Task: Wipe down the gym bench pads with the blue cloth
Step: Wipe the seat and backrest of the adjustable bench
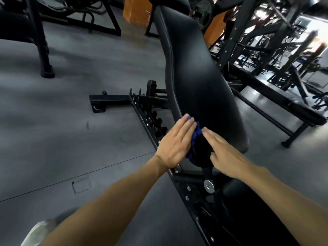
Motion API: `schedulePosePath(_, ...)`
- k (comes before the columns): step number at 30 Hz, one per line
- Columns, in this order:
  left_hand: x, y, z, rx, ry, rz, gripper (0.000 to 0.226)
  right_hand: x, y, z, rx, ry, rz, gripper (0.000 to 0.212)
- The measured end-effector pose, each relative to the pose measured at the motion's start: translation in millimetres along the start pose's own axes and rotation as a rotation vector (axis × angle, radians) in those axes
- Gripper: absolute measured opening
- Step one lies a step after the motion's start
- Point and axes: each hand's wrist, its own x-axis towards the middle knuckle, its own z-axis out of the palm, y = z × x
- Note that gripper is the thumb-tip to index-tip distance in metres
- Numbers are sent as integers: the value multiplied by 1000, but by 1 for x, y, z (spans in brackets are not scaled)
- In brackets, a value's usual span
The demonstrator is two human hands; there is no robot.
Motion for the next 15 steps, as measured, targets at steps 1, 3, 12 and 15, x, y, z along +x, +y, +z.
schedulePosePath(1, 11, -1, -2, -42, 2, -97, 54, 3, -4, -1, 5, 2, 11, 84)
schedulePosePath(3, 20, 12, -3, -157, 38, -280, 57, 4, -12, -1, 27, 8, 45, 85)
schedulePosePath(12, -26, 105, 14, -618, 58, -798, 74, -6, -39, 16, 212, 35, 224, 86)
schedulePosePath(15, -13, 95, 1, -857, 49, -940, 61, -4, -41, 20, 197, 55, 246, 84)
